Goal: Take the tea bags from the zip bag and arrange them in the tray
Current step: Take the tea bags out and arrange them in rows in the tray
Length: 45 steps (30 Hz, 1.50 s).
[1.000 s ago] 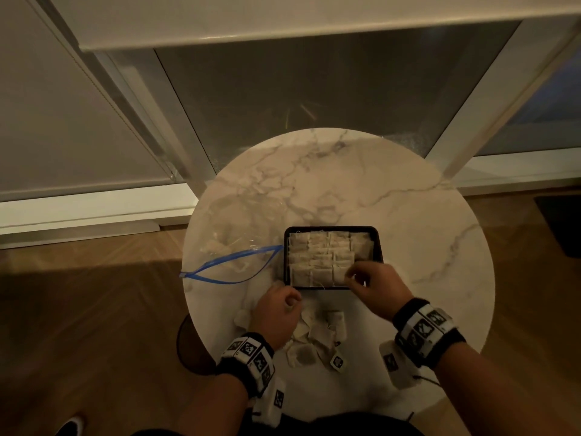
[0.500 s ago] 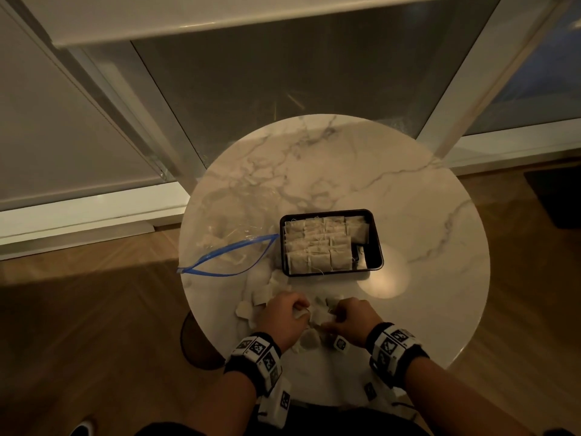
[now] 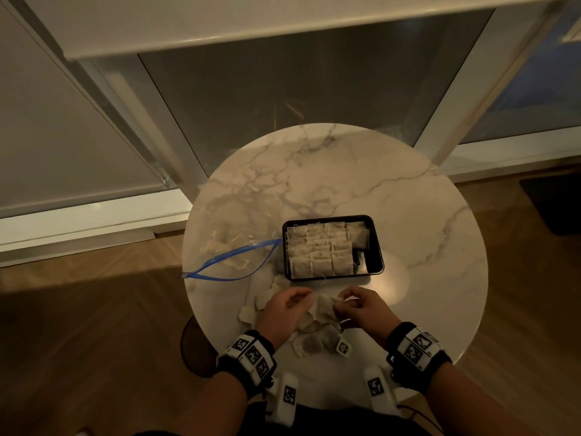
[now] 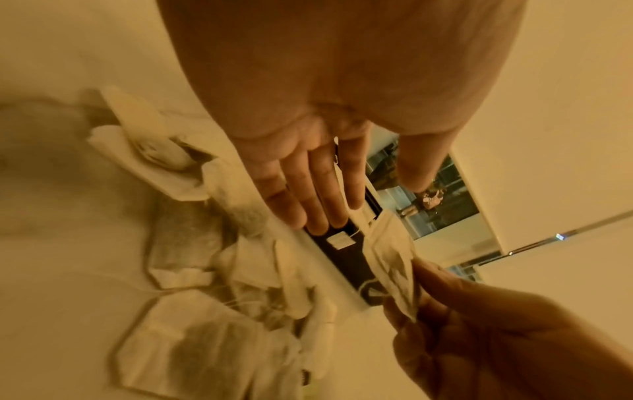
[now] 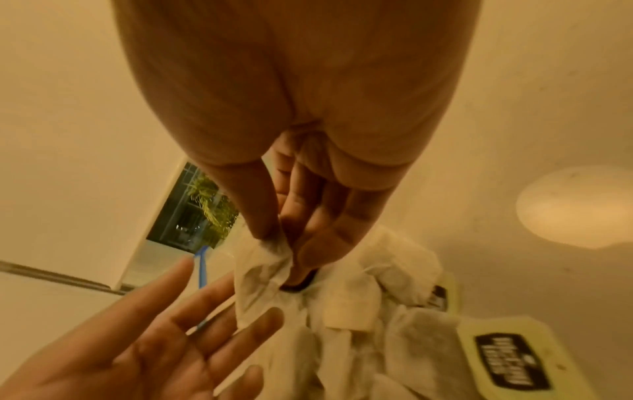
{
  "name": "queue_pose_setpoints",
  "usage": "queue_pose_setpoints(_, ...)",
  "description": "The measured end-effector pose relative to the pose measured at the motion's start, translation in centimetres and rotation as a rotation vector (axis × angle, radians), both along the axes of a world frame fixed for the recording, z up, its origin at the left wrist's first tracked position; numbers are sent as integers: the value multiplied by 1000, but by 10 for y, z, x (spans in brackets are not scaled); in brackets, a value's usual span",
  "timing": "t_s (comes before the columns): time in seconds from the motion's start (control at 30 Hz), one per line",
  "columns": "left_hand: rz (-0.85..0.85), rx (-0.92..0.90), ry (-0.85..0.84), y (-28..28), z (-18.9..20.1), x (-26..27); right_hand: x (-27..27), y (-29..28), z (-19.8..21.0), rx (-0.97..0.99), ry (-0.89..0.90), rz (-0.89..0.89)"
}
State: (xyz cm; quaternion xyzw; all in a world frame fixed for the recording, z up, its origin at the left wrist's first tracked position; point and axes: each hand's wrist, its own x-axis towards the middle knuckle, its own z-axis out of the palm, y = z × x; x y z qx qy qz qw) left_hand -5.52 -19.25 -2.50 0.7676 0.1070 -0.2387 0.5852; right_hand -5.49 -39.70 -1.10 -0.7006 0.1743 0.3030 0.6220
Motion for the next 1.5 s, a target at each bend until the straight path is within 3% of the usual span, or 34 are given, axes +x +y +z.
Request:
queue_pose_setpoints(0.27, -23, -126, -73, -12, 34, 18, 25, 9, 40, -47, -268, 85)
queue_pose_setpoints(0.43, 183, -231, -82, -14, 51, 30, 37, 5, 51, 66, -194, -15)
queue_pose_setpoints(0.73, 336, -404, -40, -15, 70, 38, 56, 9, 71, 138, -287, -29)
queue_pose_setpoints(1.07, 368, -289, -97, -20, 69, 42, 67, 3, 73, 107, -303, 58)
queue_pose_setpoints(1.23, 411, -263, -102, -26, 62, 46, 78, -14, 66, -57, -355, 72)
queue_pose_setpoints(1.37, 462, 44, -148, -17, 38, 46, 96, -43, 52, -406, -462, 84)
queue_pose_setpoints(1.5, 394, 301, -169, -10, 21, 39, 114, -71, 38, -647, -473, 175)
